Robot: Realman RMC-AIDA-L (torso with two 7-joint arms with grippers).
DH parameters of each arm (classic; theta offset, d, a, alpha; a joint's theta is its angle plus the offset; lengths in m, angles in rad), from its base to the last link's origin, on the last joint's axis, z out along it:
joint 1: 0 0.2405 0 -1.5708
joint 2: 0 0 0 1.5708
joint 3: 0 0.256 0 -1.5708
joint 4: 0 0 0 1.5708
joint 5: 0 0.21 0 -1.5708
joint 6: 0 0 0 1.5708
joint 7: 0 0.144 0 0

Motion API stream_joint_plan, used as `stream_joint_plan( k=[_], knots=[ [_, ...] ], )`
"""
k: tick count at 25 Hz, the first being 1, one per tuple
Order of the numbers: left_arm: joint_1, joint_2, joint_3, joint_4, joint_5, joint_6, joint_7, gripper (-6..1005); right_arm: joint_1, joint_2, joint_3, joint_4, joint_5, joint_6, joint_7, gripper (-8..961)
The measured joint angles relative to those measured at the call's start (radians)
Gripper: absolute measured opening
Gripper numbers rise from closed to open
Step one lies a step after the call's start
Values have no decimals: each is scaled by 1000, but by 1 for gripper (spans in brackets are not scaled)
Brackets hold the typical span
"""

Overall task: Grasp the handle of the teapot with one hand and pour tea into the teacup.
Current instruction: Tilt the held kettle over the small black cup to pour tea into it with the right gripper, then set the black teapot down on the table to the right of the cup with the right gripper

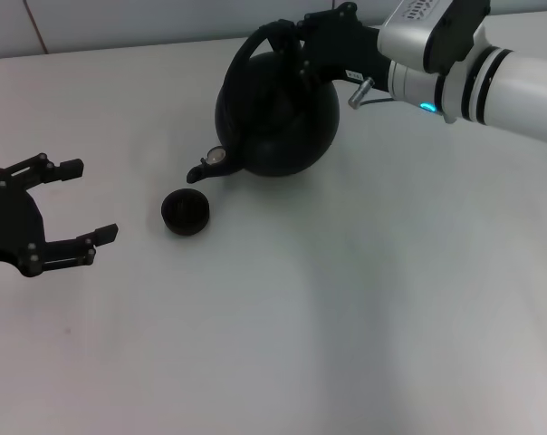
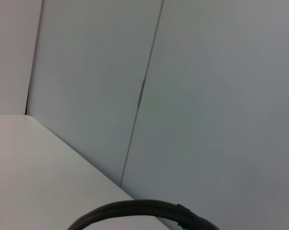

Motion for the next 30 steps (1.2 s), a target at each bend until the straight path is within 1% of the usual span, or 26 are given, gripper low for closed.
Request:
stream_joint_plan(
  k=[5,10,15,20,21,30],
  knots=[
    [1,0,0,0,0,-7,1,858,-7,1,-4,5,9,0,6,110],
    [1,0,0,0,0,-7,2,858,-25,1,-8,7,64,-1,2,110],
    [3,0,0,2,0,-7,2,858,-52,2,-2,5,75,-2,6,110],
    [4,0,0,2,-1,-6,2,858,-89,2,-5,-7,151,-4,-1,109],
    [4,0,0,2,-1,-6,2,858,-105,3,-4,-15,160,-8,-1,109],
    [-1,0,0,12,-1,-6,0,858,-148,4,-6,-20,220,-16,2,109]
  ],
)
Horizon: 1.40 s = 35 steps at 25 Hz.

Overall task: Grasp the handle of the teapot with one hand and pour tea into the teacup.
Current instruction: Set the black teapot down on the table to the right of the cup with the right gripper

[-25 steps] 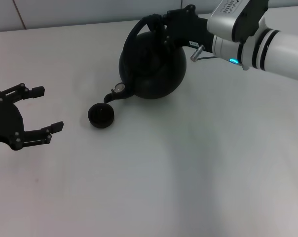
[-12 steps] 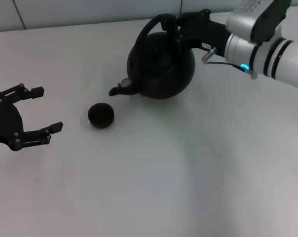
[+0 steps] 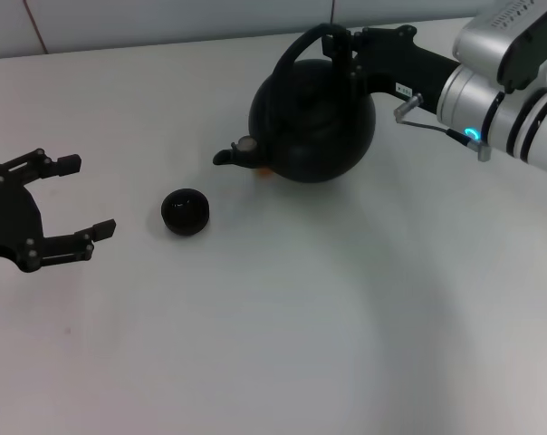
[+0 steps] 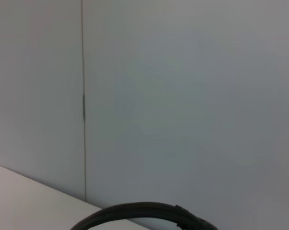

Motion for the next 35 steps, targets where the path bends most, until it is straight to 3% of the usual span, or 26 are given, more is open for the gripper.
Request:
stream_joint_plan(
  k=[14,35],
  knots=[
    [-1,-2,0,7,1,-1,-7,857,-71,0,9,-9,19,-28,6,109],
    [-4,-17,0,29,1,-1,-10,856,-73,-7,9,49,21,-28,-3,102]
  ],
)
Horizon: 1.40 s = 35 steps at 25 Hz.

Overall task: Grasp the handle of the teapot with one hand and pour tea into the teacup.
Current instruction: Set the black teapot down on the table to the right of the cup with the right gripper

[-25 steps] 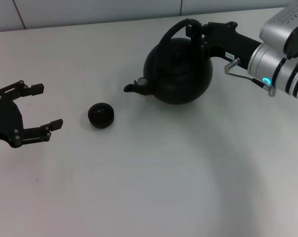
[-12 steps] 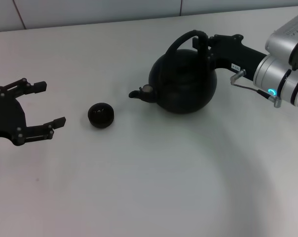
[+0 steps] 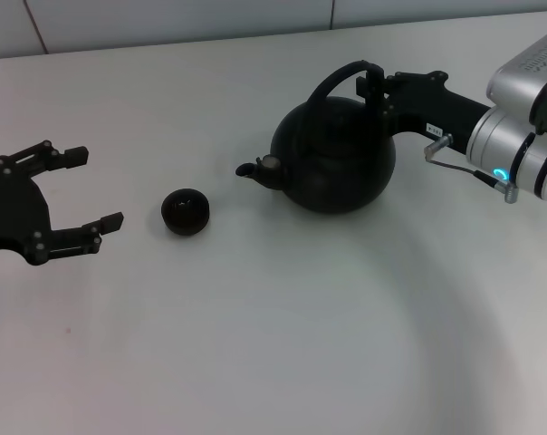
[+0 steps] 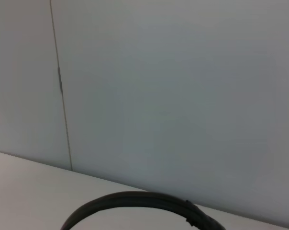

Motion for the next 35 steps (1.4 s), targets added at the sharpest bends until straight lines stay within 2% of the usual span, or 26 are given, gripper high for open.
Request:
stream_joint_plan(
  k=[14,22,25,26,28,30,35],
  knots=[
    [-2,-1,0,2,0,1,-10,856,-18,-2,26,-2,-5,0,18,115],
    [-3,-2,0,9,-10,15,-10,856,-24,0,29,-9,-4,-12,16,309],
    [-1,-5,0,17,-14,19,-10,856,-29,0,39,-9,-4,-48,14,486],
    [0,-24,-22,29,-20,27,-19,856,-36,0,52,-10,-4,-80,14,545],
    [-2,-29,-35,31,-22,33,-30,856,-42,0,58,-10,-4,-100,14,566],
    [-3,-38,-51,35,-43,52,-66,856,-80,0,88,-12,-4,-203,14,587],
    [2,-35,-57,35,-98,56,-155,855,-111,0,111,-14,-4,-294,13,608]
  ],
)
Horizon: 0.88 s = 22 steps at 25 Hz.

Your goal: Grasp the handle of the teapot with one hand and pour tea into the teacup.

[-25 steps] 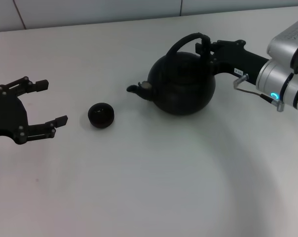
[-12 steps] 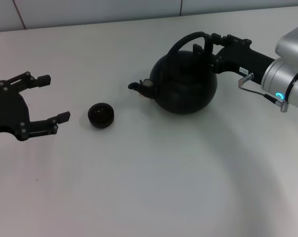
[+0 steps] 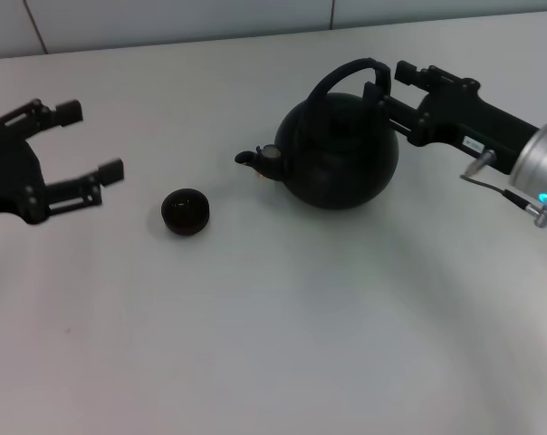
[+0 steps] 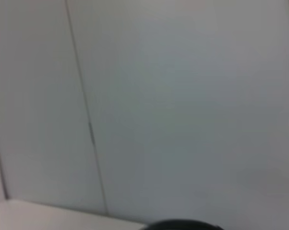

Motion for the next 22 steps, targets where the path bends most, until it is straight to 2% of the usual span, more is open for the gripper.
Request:
stream_joint_plan(
  k=[2,4,5,6,7,10,13,14,19,22],
  knots=[
    [-1,3,-23,-5,-13,-3,-71,855,-15,-1,19,-2,0,-65,-2,608],
    [-1,3,-23,-5,-13,-3,-71,855,-26,-1,39,-3,0,-132,-4,608],
    [-4,5,-61,-10,-15,-7,-133,855,-26,-1,39,-3,0,-132,-4,608],
    [-11,5,-167,-26,-16,-42,-271,855,-28,0,42,-4,0,-145,-4,608],
    [-11,5,-167,-26,-16,-42,-271,855,-27,0,43,-4,0,-150,-4,609],
    [-1,1,-240,-46,-16,-58,-312,855,-20,-1,38,-5,0,-154,-4,609],
    [21,-1,-244,-51,-18,-49,-265,855,-12,-2,33,-5,0,-153,-3,609],
    [39,-4,-238,-51,-22,-34,-207,826,-9,-2,32,-5,-2,-154,-1,609],
    [48,-3,-208,-56,-24,3,-159,680,-8,-1,26,-3,-4,-155,7,609],
    [45,-2,-206,-58,-21,5,-161,652,-8,0,19,-2,-4,-156,9,608]
  ],
)
